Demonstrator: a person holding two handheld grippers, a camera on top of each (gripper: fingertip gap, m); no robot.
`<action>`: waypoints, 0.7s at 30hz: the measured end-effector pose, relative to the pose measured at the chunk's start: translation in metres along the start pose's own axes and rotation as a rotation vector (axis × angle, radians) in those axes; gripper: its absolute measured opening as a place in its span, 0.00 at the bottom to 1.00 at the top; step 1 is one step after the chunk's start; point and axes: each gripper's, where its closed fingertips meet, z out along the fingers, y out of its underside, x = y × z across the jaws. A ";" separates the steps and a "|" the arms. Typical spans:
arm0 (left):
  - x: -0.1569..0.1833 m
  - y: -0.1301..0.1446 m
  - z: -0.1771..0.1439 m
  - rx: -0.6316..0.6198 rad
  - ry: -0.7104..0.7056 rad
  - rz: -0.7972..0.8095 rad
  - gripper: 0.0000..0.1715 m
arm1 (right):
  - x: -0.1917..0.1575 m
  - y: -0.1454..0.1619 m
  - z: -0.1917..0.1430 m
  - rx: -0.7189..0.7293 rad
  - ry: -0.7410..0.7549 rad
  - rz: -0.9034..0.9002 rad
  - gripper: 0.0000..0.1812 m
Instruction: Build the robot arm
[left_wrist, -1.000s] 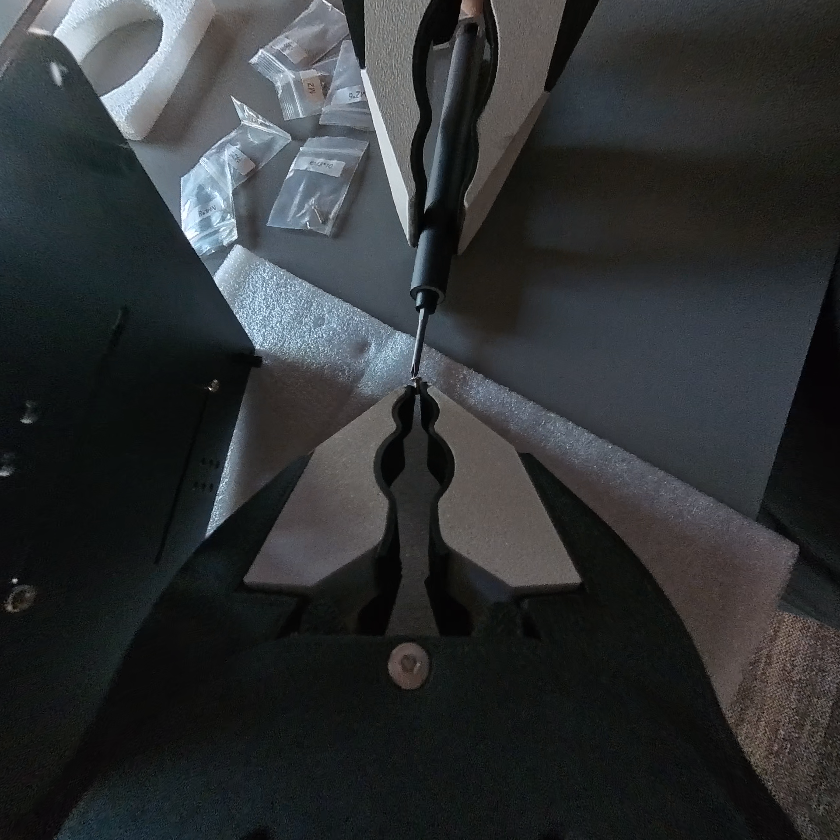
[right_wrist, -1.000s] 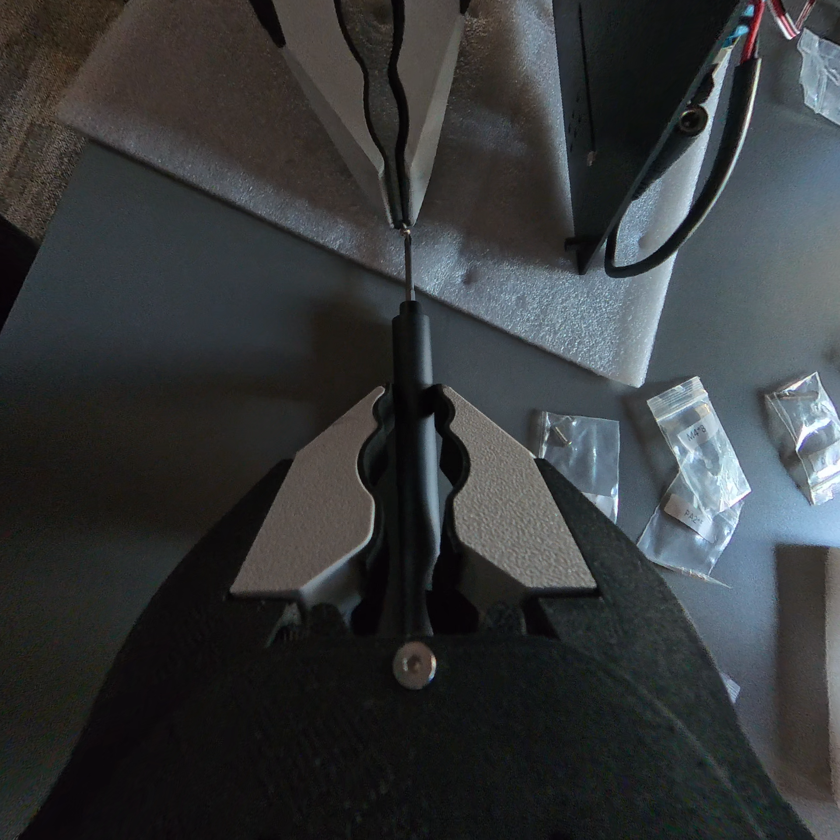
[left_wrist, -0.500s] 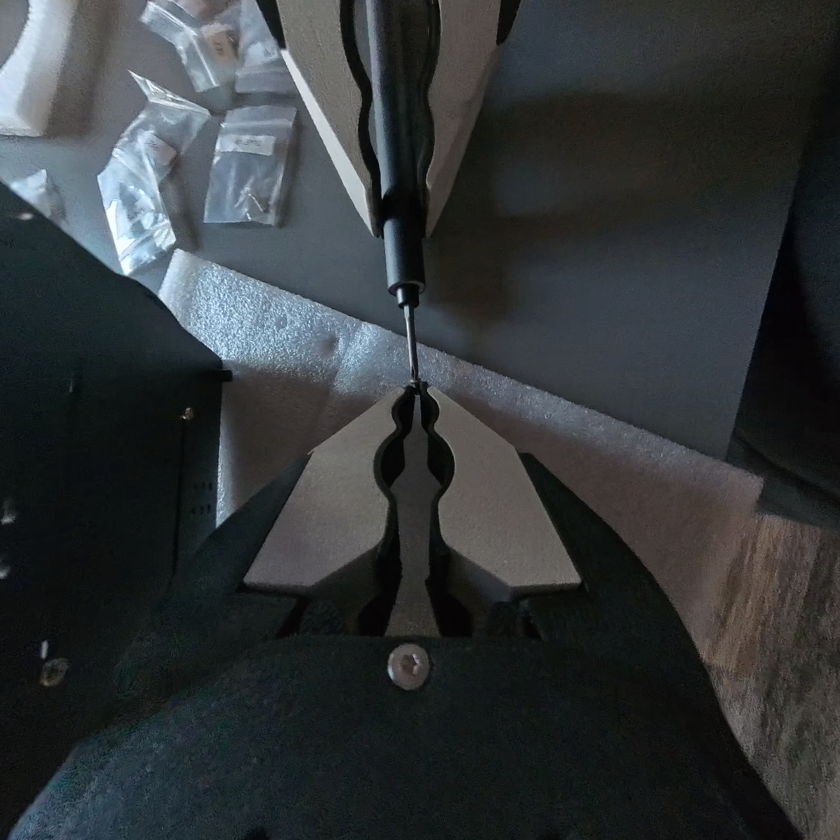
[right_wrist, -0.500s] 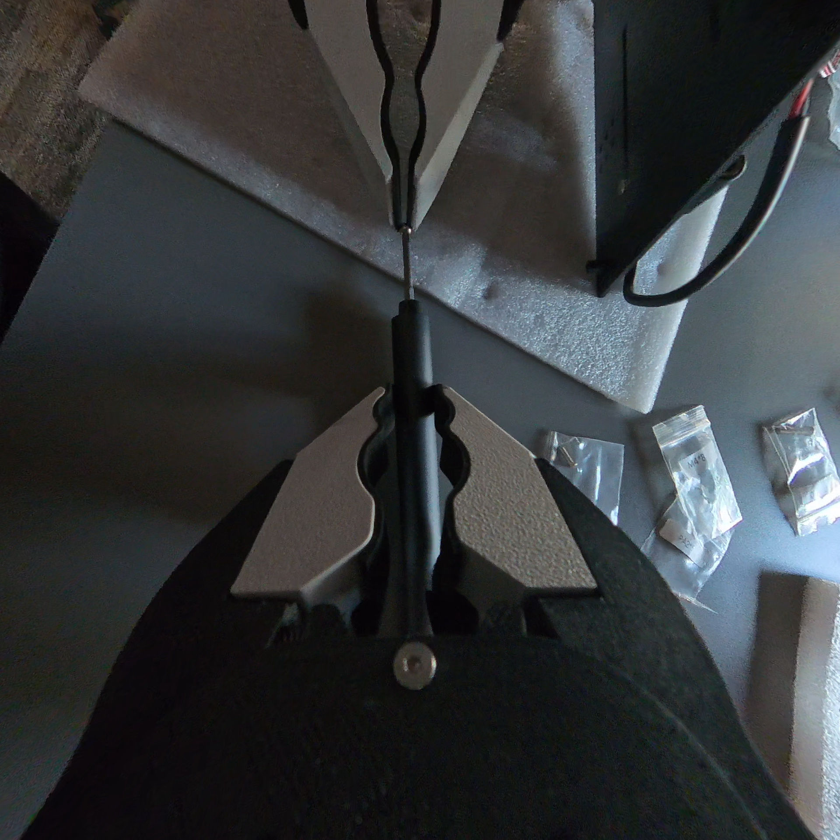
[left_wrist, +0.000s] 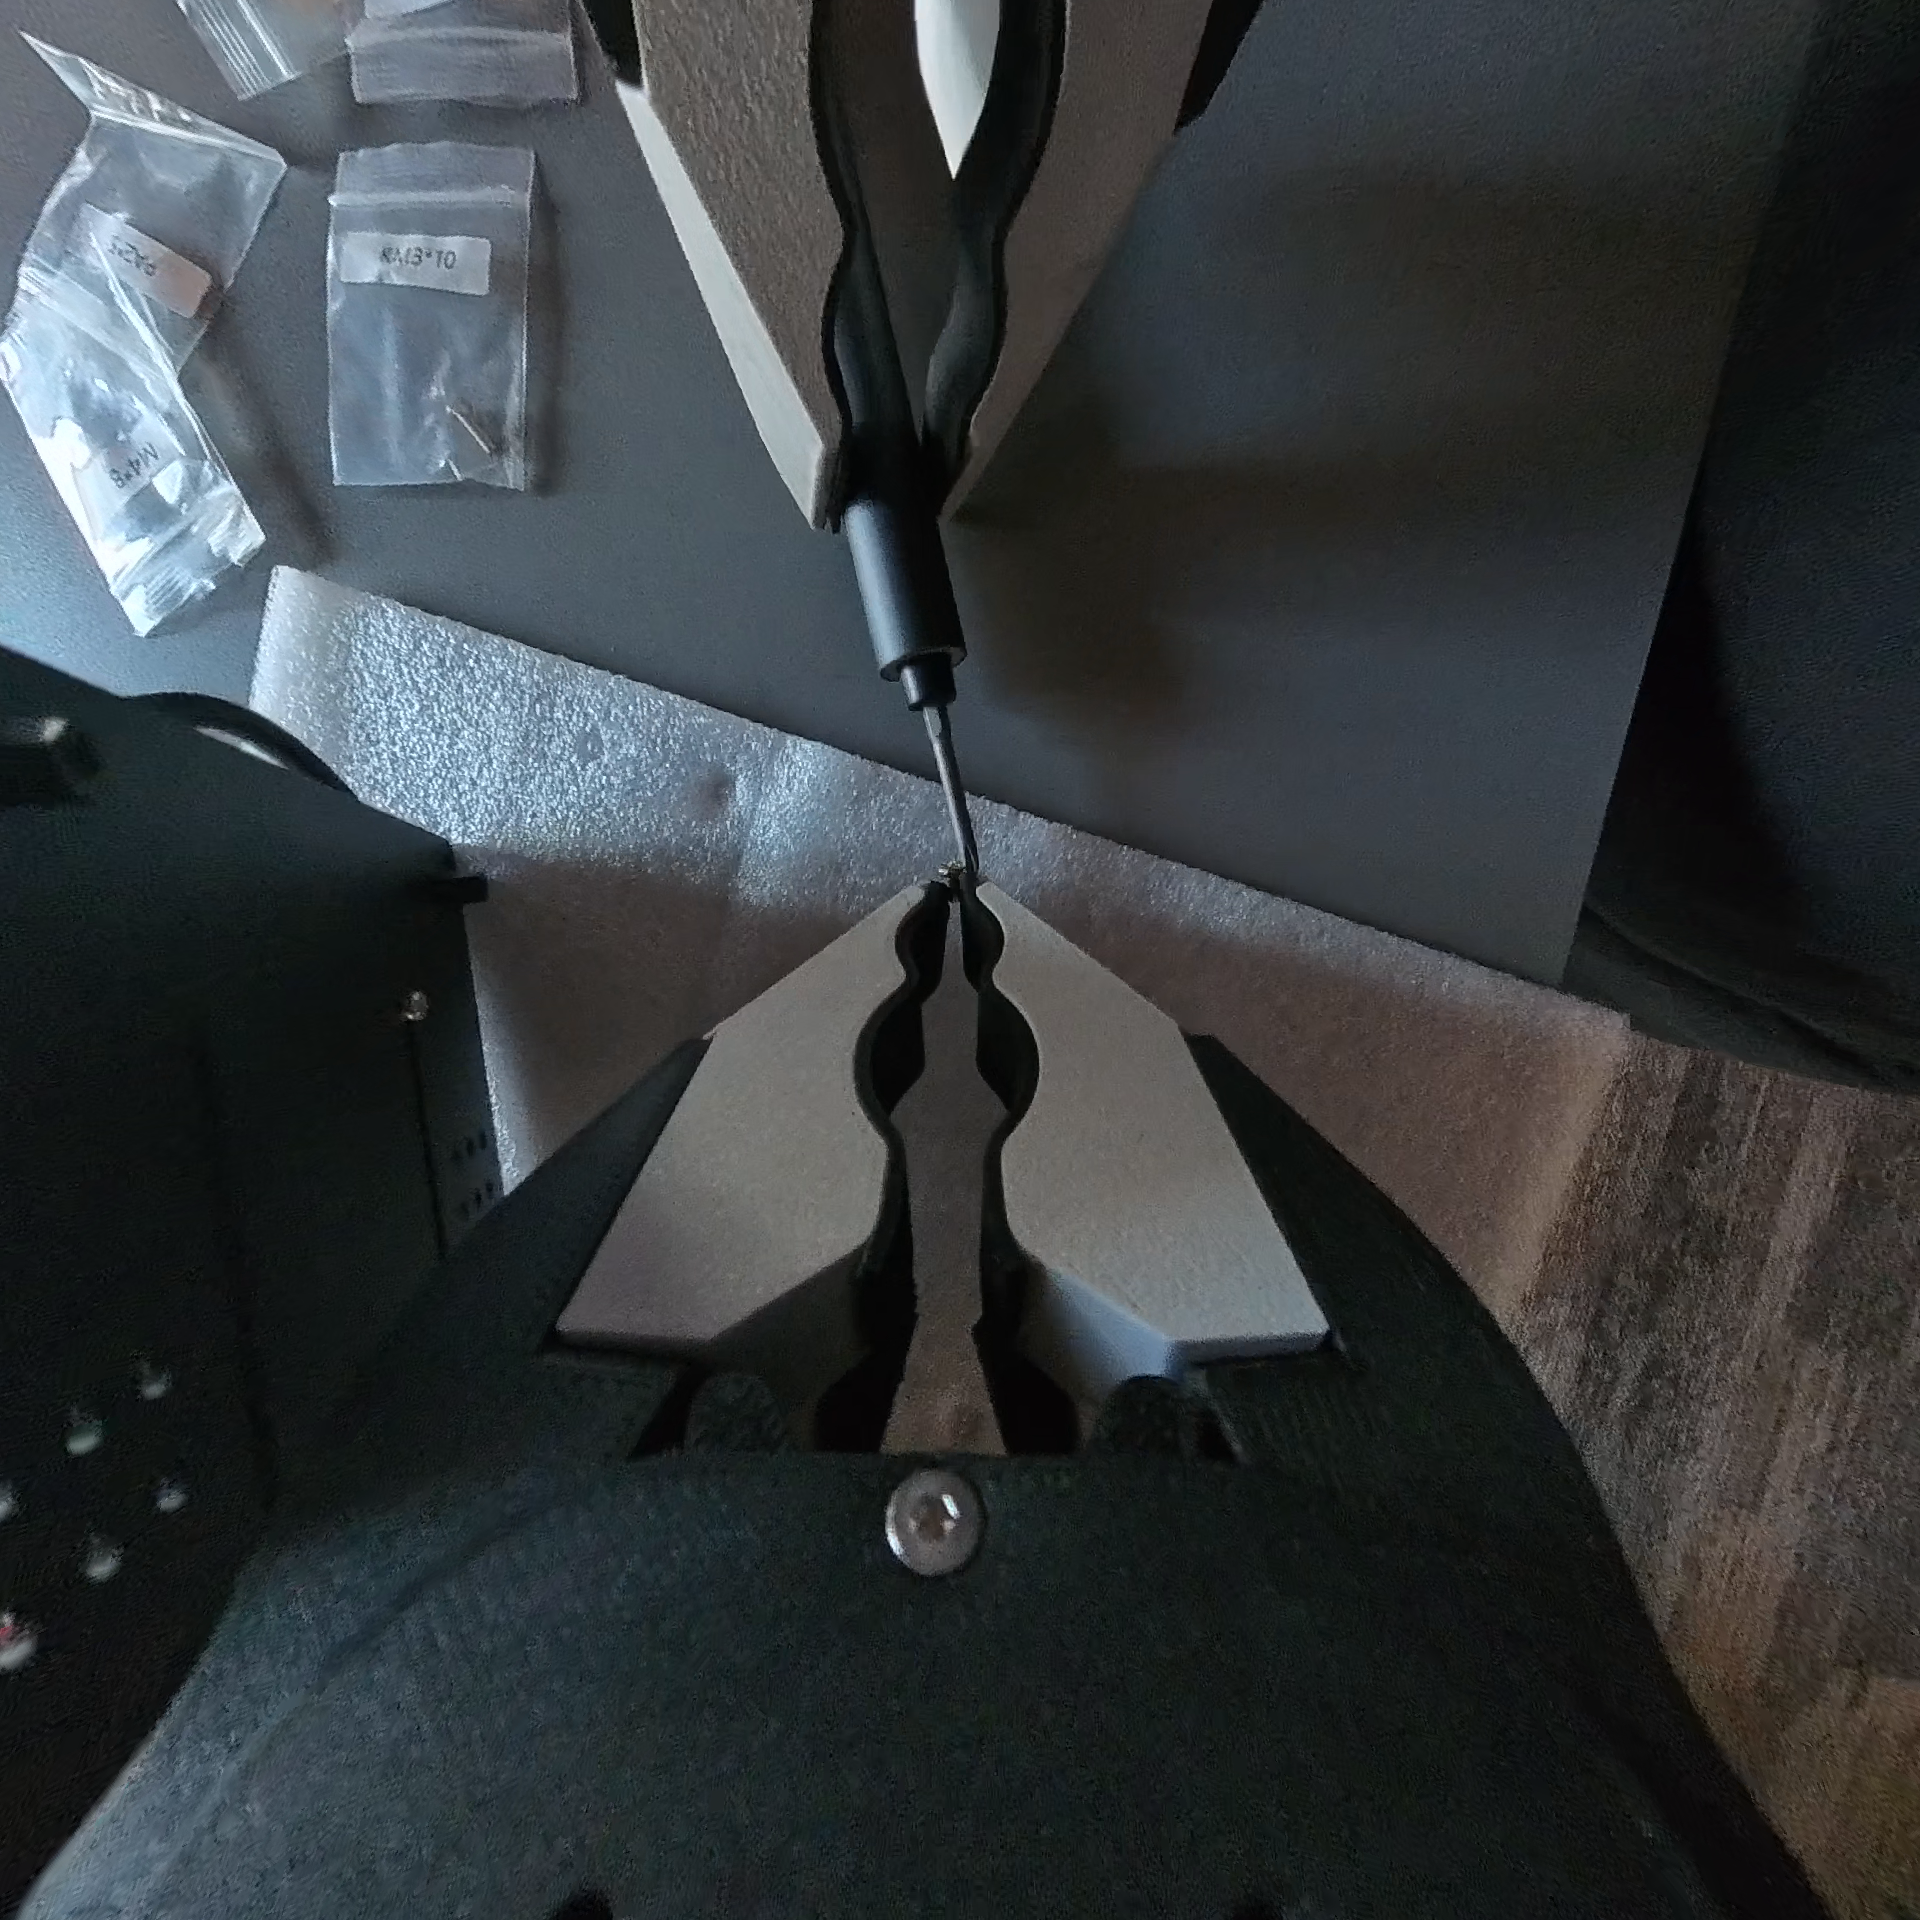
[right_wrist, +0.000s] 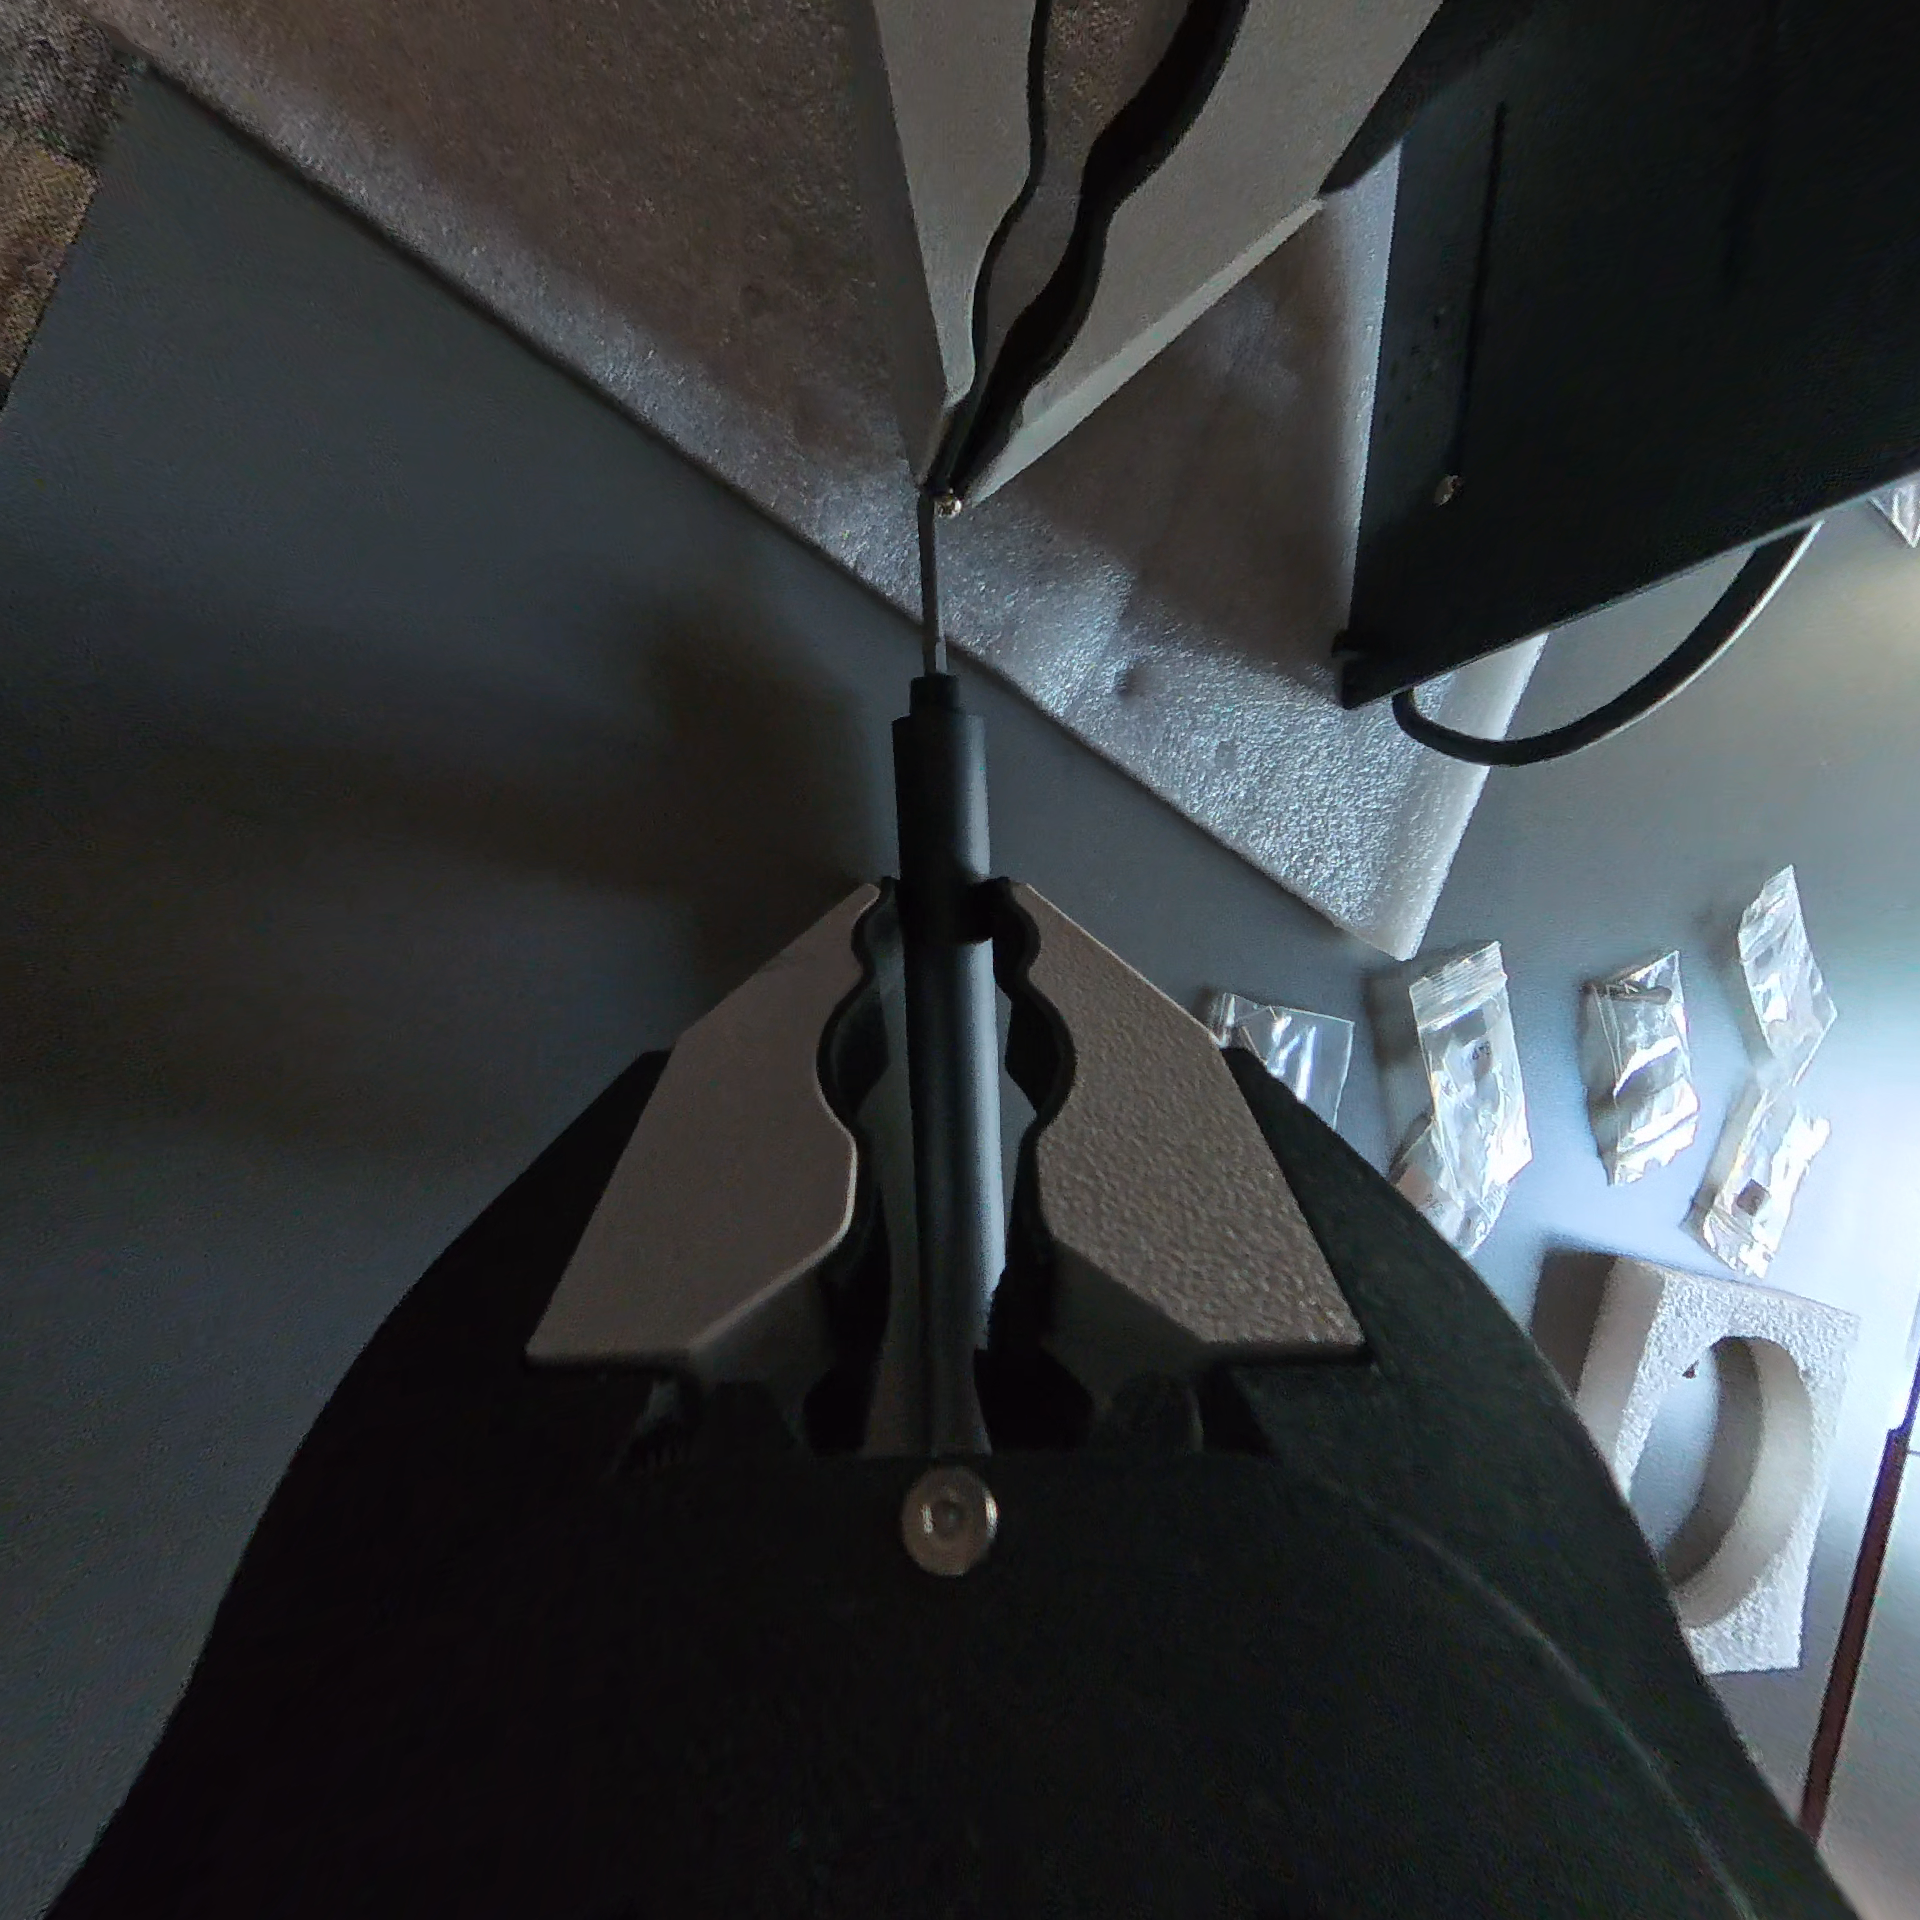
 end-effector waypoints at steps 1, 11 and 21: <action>0.000 0.000 0.000 -0.004 -0.002 0.007 0.00 | 0.000 0.000 0.000 0.001 -0.001 0.007 0.09; 0.008 0.008 0.001 -0.031 0.050 -0.038 0.00 | 0.000 -0.002 0.001 0.002 0.003 0.007 0.09; 0.009 0.008 -0.008 -0.060 0.116 -0.102 0.00 | -0.001 -0.007 0.003 -0.006 0.010 -0.038 0.09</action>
